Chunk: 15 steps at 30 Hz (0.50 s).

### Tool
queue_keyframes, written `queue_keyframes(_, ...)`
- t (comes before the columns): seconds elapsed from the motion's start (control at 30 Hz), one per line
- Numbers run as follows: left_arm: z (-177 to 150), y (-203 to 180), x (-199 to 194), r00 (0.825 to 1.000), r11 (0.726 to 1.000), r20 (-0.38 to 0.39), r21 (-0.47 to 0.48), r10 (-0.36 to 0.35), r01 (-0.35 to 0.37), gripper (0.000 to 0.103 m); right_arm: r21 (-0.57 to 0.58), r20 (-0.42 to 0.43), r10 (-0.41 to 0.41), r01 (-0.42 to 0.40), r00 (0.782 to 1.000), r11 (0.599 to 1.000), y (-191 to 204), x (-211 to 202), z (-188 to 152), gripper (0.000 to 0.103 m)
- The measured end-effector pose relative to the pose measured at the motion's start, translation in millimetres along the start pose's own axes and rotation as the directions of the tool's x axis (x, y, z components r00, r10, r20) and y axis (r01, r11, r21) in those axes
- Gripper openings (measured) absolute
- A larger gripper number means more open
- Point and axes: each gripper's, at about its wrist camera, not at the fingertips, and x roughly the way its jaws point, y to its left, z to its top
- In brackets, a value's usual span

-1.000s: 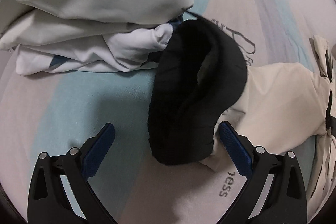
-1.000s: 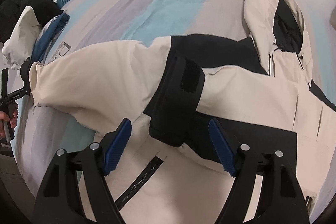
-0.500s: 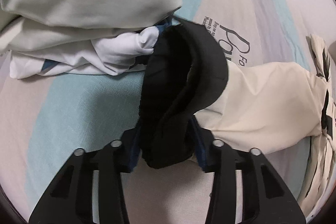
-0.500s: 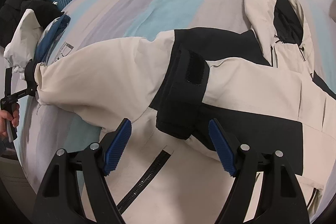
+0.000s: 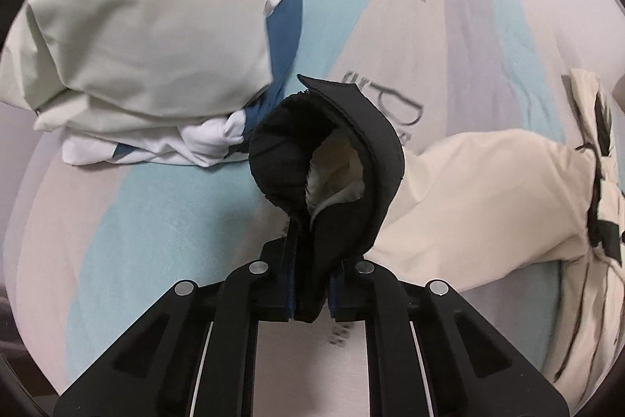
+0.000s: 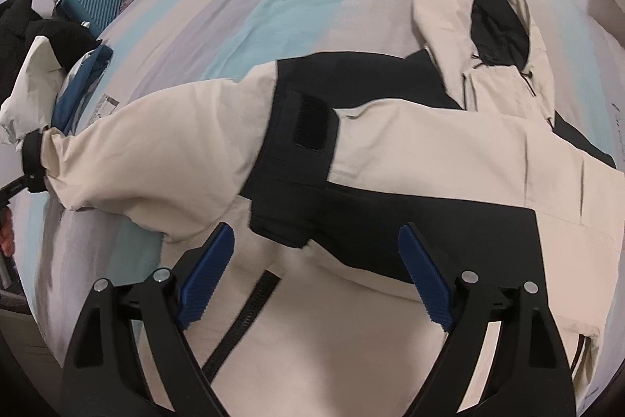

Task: Fold large clothes
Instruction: 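Carry the held sleeve with the left tool across the jacket body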

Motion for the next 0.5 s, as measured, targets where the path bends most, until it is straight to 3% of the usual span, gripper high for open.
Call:
queue_keyframes(0.2,0,-44,-41,1.000,1.000,0.023,0.007,0.015,-0.015,0.010,0.036,0.005,-0.003,0.003,1.000,0.999,-16,-6,-9,0.086)
queue_keyframes(0.5,2,-130,-72,1.000,1.000,0.011,-0.006,0.019,-0.019,0.010,0.066,0.046,-0.035,0.032,0.998,0.997,-43,-26,-21,0.087)
